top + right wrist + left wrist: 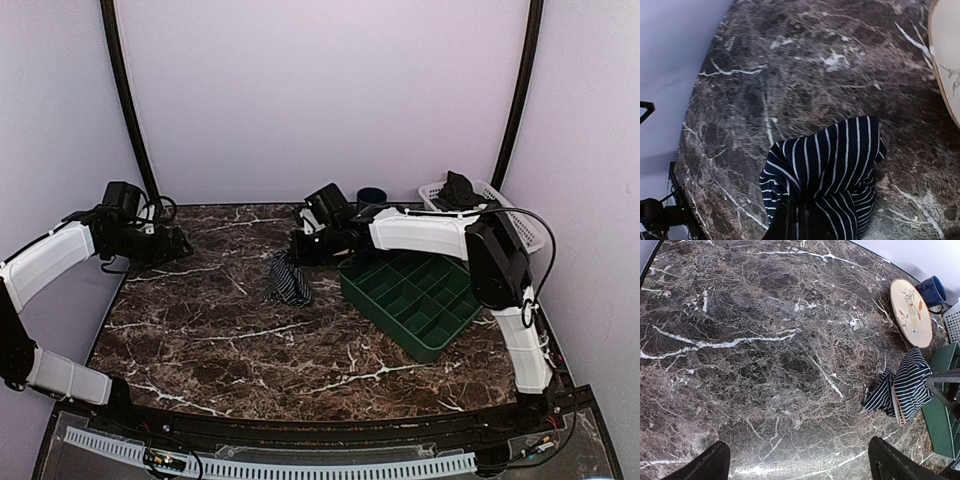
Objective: Roll the underwear
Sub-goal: Move the storage box to the center of the board.
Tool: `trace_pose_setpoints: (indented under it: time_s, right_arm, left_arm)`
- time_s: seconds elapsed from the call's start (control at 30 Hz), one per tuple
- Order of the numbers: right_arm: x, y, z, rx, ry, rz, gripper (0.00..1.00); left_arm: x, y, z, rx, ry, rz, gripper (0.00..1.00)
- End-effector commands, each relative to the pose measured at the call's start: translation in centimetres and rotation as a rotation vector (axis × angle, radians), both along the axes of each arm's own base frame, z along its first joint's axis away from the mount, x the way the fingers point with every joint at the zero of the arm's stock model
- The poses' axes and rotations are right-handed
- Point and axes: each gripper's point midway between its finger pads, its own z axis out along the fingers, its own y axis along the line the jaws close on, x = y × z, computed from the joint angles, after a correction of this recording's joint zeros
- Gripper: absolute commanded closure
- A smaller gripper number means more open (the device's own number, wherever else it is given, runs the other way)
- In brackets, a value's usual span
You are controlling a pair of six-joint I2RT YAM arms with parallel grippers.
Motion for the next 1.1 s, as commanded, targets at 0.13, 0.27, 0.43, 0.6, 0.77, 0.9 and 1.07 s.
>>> trace_pose_setpoints:
  time_s: [0.13, 0.27, 0.43, 0.6, 0.77, 0.9, 1.07]
  right_arm:
    - [1.3, -4.9, -5.7, -0.21, 0.074, -0.168, 1.0]
    - [0.7, -10.4, -7.1, -0.345, 0.117, -0.25, 1.0]
    - [-1.0, -16.4, -6.0, -0.38, 0.143, -0.324, 1.0]
    - [-3.4, -18.9, -5.4, -0.39, 0.142, -0.301, 1.0]
    - [-4.2, -13.2, -0.3, -0.131, 0.072, -0.106, 1.0]
    - [-7.0, -5.7, 7.3, 0.093, -0.025, 0.139, 1.0]
    - [-11.0, -0.8, 15.3, 0.339, -0.027, 0.306, 1.0]
  left_arm:
    - [-0.5, 0.5, -0.2, 0.043, 0.005, -0.001, 0.01]
    - [-0.4, 0.4, -0.4, 0.031, 0.007, 0.001, 0.01]
    - [-0.4, 0.3, -0.3, 0.023, -0.005, -0.001, 0.01]
    - [-0.7, 0.0, -0.6, 0.014, -0.003, -0.014, 0.01]
    - [-1.0, -0.3, -0.5, -0.005, -0.007, -0.024, 0.01]
    - [-1.3, -0.1, -0.1, 0.002, -0.023, -0.017, 0.01]
    - [-1.5, 0.1, 0.6, 0.01, -0.033, -0.008, 0.01]
